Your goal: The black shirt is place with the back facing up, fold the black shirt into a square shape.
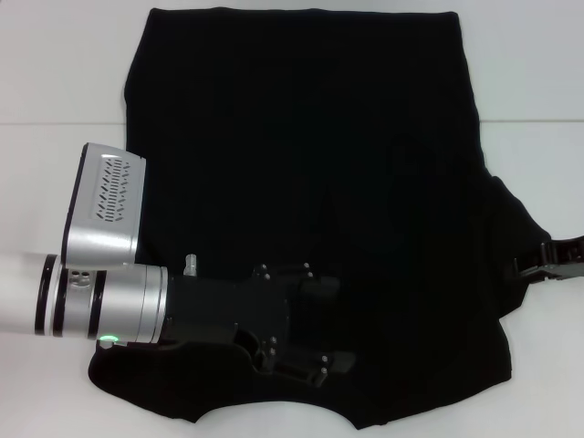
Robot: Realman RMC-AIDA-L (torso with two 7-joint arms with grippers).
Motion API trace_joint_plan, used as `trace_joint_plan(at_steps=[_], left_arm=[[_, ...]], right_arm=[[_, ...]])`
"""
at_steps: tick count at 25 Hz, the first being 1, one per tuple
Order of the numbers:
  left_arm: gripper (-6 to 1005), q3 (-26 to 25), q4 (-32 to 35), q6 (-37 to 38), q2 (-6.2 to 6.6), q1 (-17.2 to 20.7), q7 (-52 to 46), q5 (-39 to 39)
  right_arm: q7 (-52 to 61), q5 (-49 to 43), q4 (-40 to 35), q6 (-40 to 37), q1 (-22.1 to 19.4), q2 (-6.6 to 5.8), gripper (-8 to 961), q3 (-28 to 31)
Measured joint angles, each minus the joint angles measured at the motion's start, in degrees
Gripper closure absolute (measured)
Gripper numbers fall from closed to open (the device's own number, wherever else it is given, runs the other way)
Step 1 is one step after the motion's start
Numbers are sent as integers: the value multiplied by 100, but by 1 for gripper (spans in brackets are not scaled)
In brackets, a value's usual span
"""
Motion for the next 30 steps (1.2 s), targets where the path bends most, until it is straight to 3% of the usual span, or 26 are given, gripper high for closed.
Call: trace_joint_plan(at_steps=[10, 21, 27, 30], left_arm=[[67, 0, 0, -14, 1, -6, 1, 5], [67, 0, 0, -14, 1, -8, -3, -16], [66, 0, 0, -14, 6, -8, -5, -16], [66, 0, 0, -14, 8, -8, -12, -17]], right_arm=[[0, 0, 11, 75, 6, 5, 551, -3], [0, 0, -8, 122, 17, 51, 738, -36], [-10, 1, -32, 124, 8, 64, 953, -81], [-10, 21, -115, 148, -33, 67, 954, -43]])
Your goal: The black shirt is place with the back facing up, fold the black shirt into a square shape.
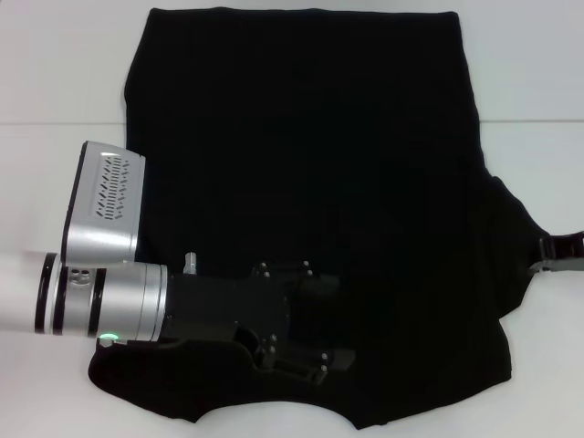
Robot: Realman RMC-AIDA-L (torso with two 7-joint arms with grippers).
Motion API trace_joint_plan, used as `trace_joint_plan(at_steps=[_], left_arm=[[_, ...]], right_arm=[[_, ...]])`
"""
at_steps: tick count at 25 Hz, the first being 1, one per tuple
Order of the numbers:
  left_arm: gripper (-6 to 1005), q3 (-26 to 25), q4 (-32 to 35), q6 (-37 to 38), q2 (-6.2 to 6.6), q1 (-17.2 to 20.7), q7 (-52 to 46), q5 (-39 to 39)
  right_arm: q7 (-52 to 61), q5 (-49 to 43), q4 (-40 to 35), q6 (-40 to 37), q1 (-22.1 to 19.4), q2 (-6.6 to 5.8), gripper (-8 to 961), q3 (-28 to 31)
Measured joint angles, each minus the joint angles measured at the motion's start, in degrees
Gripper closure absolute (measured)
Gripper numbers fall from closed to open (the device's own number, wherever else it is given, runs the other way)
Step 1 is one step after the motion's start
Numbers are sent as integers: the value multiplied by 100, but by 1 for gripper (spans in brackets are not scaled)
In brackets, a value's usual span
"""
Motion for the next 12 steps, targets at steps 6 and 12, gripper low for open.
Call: trace_joint_plan(at_steps=[6, 12], left_arm=[[67, -3, 14, 0, 2, -5, -60, 7], [67, -9, 18, 1, 2, -8, -64, 14]], right_arm=[[162, -3, -44, -50, -15, -57, 912, -27], [148, -16, -50, -99, 8, -54, 708, -39]])
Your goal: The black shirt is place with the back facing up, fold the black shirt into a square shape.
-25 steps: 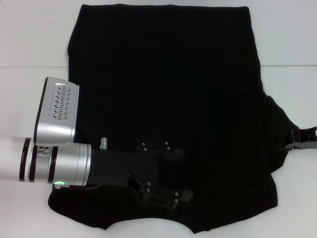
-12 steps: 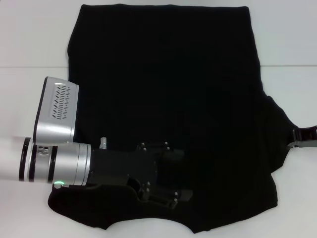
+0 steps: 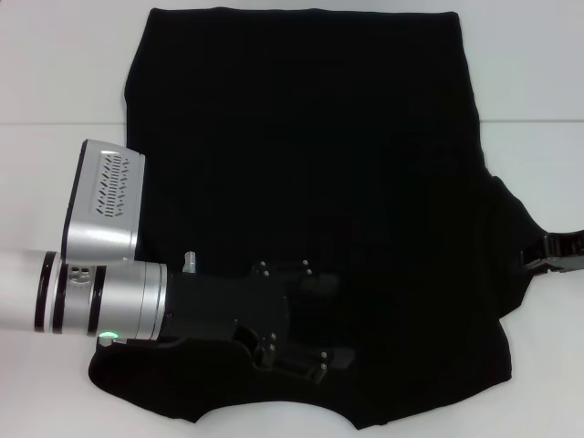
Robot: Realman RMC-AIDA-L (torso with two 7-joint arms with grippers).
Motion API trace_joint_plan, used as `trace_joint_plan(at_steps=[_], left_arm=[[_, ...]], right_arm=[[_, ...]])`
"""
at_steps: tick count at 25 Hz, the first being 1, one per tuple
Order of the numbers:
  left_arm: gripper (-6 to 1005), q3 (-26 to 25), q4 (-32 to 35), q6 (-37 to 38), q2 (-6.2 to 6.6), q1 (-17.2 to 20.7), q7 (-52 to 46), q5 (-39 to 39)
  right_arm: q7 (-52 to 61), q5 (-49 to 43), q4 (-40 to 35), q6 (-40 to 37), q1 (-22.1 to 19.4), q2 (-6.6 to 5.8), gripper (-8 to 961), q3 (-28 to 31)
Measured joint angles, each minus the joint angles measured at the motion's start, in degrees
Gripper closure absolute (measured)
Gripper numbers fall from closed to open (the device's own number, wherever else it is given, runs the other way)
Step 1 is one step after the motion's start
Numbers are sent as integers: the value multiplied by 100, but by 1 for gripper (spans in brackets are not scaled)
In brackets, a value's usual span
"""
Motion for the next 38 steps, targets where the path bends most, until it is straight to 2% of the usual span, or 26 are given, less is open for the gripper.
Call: trace_joint_plan(at_steps=[9, 15, 23, 28, 34, 38], left_arm=[[66, 0, 19, 9, 0, -1, -8, 2], [66, 0, 36, 17, 0, -1, -8, 0], [67, 0, 35, 12, 0, -1, -8, -5], [67, 0, 35, 3, 0, -13, -8, -4], [67, 0, 35, -1, 0, -18, -15, -5], [67, -8, 35, -1, 0, -18, -17, -5]], right_arm=[[19, -6, 31, 36, 8, 35, 517, -13], [21, -6, 55, 81, 13, 55, 469, -19], [21, -5, 88, 193, 16, 64, 468, -19], [21, -6, 88, 225, 34, 64, 524, -19], [21, -5, 96, 282, 34, 79, 750, -27], [21, -6, 97, 273, 42, 99, 832, -101]])
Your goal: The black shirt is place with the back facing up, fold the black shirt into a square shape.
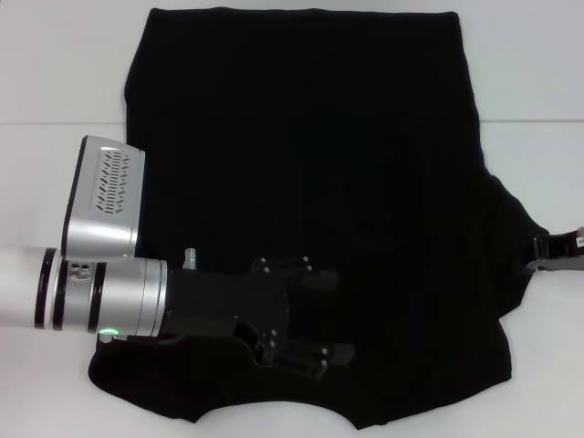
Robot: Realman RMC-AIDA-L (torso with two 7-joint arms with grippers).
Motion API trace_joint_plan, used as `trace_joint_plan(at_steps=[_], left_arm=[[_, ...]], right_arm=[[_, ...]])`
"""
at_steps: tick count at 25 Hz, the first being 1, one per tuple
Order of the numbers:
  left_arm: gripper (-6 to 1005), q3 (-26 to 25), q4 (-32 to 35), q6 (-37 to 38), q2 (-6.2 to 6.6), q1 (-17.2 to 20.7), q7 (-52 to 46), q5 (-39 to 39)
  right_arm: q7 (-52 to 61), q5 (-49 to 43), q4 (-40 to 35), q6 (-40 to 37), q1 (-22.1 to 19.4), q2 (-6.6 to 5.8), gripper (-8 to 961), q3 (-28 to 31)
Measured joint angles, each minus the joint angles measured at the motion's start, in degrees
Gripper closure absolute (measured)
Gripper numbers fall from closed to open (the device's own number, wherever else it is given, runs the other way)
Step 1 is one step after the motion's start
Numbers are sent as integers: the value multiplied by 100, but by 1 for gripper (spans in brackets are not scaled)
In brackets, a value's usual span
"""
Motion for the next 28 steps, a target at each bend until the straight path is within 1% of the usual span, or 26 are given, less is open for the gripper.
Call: trace_joint_plan(at_steps=[6, 13, 17, 20, 28], left_arm=[[67, 0, 0, 0, 0, 0, -1, 3], [67, -17, 0, 0, 0, -4, 0, 3], [67, -18, 0, 1, 0, 12, -1, 3], [67, -21, 0, 0, 0, 18, -8, 2], [66, -28, 0, 0, 0, 23, -73, 9]], right_arm=[[0, 0, -44, 47, 6, 15, 954, -64], [4, 0, -111, 258, -24, -38, 912, 80], [6, 0, -181, 400, -48, -28, 888, 63], [8, 0, -198, 511, -54, -18, 635, 63], [110, -57, -185, 675, -90, -38, 481, 40]])
